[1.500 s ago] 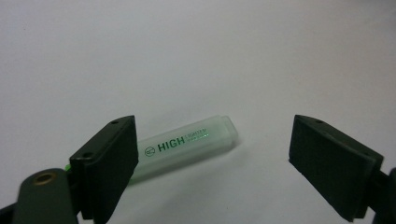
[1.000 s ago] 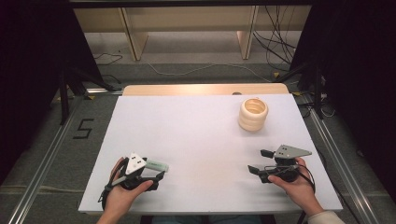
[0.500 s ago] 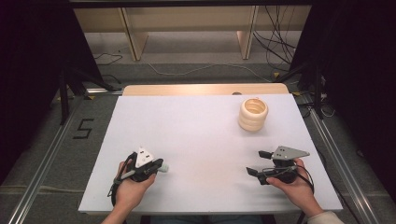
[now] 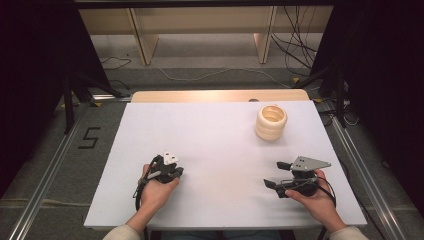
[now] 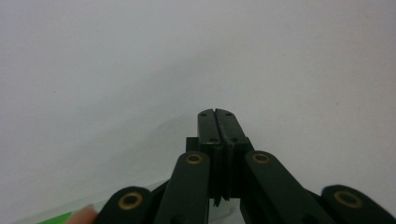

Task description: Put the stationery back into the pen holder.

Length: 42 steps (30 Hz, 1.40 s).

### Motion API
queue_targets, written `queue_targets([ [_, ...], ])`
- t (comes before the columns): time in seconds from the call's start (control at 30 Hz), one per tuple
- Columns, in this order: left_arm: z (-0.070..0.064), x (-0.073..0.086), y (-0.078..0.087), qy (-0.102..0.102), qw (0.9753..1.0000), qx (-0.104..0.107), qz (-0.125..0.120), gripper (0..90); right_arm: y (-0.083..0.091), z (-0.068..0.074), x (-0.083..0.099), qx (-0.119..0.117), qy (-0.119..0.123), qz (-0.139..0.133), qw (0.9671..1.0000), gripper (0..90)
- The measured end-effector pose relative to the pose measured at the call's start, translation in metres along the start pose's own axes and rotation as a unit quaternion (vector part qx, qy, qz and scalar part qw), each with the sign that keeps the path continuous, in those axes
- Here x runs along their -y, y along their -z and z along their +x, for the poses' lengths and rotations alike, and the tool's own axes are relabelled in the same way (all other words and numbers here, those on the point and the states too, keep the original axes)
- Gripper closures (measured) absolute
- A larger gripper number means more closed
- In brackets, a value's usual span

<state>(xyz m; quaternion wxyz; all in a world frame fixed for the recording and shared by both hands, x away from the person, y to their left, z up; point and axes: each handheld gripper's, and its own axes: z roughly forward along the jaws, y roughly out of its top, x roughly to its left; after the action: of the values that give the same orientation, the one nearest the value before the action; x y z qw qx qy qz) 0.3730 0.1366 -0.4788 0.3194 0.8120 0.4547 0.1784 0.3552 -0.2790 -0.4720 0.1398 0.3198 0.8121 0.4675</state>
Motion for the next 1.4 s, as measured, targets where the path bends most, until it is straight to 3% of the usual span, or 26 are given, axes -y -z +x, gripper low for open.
queue_targets([
  [0.13,0.000,0.000,-0.003,0.001,0.9999,-0.001,0.011,89.9,0.000,0.000,0.000,-0.001,0.003,-0.001,1.0000,16.7],
  [0.9,0.004,-0.001,-0.007,0.013,0.9996,-0.004,0.024,89.9,0.000,0.001,-0.001,-0.001,0.003,0.002,1.0000,16.7],
  [1.4,0.000,0.010,0.009,0.011,0.9978,0.016,0.063,89.9,0.001,0.001,0.000,-0.002,-0.001,0.000,1.0000,16.7],
])
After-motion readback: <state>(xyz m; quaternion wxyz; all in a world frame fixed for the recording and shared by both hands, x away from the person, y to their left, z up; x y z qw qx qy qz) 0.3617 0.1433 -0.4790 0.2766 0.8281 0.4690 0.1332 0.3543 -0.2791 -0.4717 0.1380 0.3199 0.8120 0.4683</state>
